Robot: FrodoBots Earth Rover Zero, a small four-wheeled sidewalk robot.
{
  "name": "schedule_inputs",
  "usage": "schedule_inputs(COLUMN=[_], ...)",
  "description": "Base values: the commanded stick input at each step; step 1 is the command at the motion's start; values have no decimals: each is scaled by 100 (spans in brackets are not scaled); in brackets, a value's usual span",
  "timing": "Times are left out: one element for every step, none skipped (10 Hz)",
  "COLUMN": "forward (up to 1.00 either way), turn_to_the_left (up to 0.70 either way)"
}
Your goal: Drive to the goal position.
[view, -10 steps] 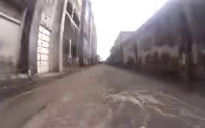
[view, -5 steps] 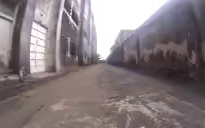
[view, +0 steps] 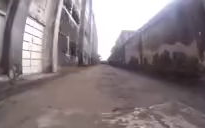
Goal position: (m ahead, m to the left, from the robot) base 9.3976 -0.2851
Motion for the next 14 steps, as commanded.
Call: schedule_inputs(forward=[70,70,70,70,70,70,70,70,70,70,70,70,70,70], turn_to_the_left=[0,0,0,-5,-14,-7,0,0,0,0,0,0,0,0])
